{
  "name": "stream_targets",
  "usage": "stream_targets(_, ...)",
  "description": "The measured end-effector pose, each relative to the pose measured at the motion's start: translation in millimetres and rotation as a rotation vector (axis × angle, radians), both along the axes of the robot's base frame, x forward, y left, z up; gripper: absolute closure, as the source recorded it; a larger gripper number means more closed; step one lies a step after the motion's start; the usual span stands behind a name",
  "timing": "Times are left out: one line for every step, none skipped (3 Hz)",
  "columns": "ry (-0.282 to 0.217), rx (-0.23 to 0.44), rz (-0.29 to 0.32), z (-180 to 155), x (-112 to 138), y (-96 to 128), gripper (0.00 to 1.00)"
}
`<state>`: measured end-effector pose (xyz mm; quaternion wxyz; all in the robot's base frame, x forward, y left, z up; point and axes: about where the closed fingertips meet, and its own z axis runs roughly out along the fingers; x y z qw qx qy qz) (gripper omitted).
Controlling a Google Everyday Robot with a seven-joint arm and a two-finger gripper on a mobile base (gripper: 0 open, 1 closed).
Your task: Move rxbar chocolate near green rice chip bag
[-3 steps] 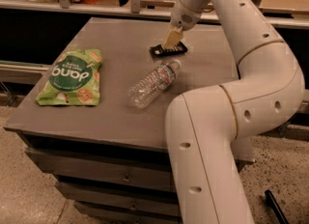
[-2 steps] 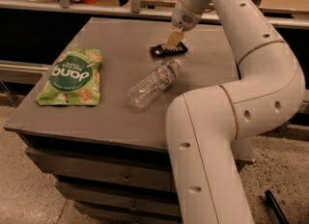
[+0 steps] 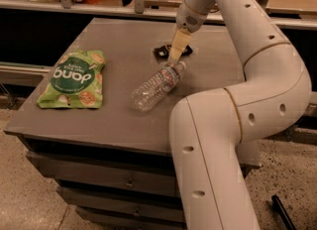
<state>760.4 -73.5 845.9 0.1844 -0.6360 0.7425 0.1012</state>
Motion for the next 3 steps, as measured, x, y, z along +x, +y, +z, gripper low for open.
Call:
stream_targets(0.005,-0.004,0.007,-4.4,1.9,6.4,0.00)
stream_targets(0.008,-0.007,0.012,-6.8,2.5,9.9,0.00)
stream_targets(0.021,-0.011,0.012,-13.4,3.0,11.0,0.00)
